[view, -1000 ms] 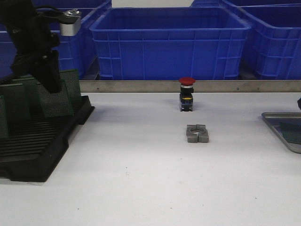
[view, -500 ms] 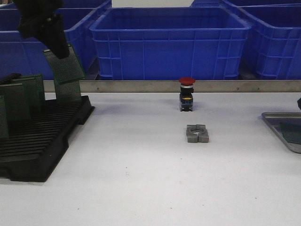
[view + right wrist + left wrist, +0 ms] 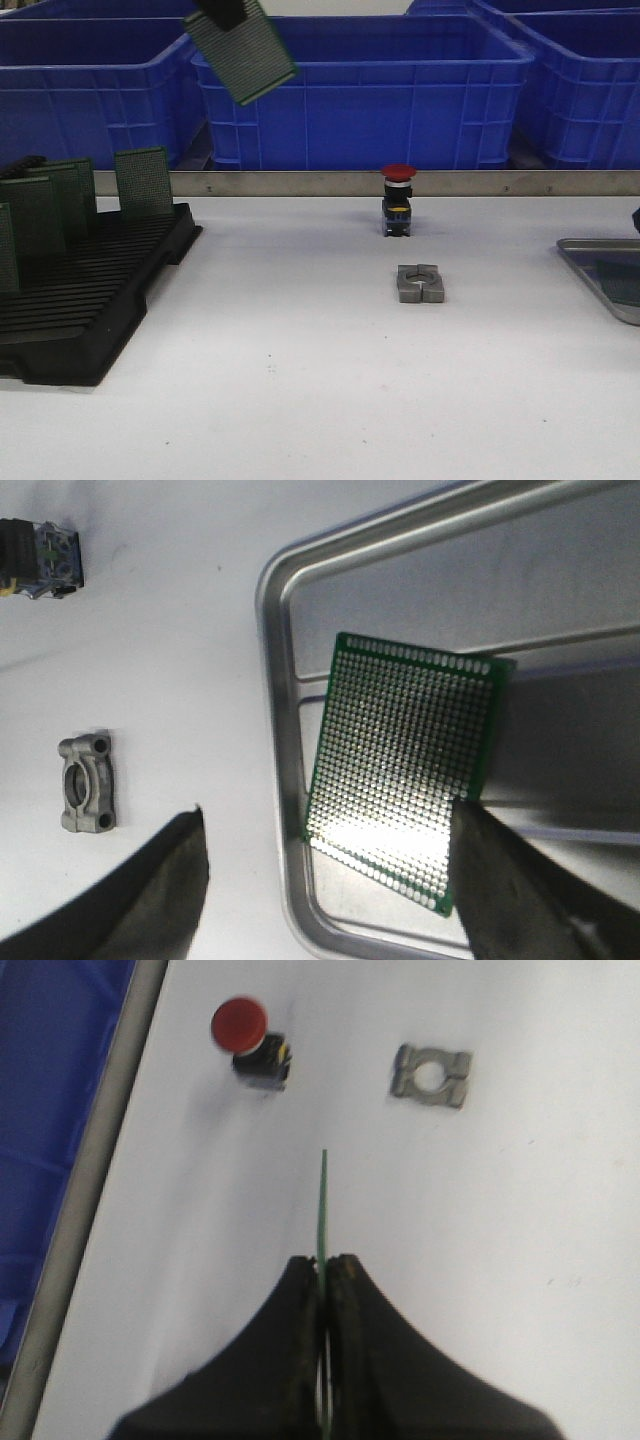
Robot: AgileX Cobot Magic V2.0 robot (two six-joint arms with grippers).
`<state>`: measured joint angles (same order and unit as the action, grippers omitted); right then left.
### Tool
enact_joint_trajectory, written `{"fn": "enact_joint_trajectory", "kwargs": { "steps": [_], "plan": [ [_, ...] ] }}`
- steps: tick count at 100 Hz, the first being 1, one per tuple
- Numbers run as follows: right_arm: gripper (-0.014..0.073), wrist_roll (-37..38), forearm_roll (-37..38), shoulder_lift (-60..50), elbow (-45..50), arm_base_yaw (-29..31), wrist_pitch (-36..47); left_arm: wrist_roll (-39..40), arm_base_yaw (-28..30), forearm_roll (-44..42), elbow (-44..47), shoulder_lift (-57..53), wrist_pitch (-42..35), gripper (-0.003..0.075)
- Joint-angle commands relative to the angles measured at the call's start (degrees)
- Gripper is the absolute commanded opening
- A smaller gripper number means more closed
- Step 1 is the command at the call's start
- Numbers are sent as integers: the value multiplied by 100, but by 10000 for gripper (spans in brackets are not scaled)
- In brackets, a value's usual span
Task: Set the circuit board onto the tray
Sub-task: 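Lift the second board out of the rack toward the right gripper, then grasp the second board with the right gripper and release the left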
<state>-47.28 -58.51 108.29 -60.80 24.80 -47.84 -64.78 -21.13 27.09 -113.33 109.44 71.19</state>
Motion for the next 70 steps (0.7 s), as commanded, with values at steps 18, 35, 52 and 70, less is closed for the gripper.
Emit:
{"fn": "enact_joint_trajectory", "kwargs": {
  "steps": [18, 35, 52, 70],
  "plan": [
    [528, -34, -187, -310, -146, 29, -192, 271, -1029, 303, 25, -343, 194, -18],
    [528, -266, -233, -316, -152, 29, -296, 271, -1134, 389, 166, -335, 194, -18],
    [528, -1223, -1102, -429, -152, -43, -872, 299, -1134, 409, 166, -335, 194, -18],
    [528, -2946, -1962, -812, -152, -375, -1823, 348, -1134, 409, 166, -335, 194, -18]
  ]
}}
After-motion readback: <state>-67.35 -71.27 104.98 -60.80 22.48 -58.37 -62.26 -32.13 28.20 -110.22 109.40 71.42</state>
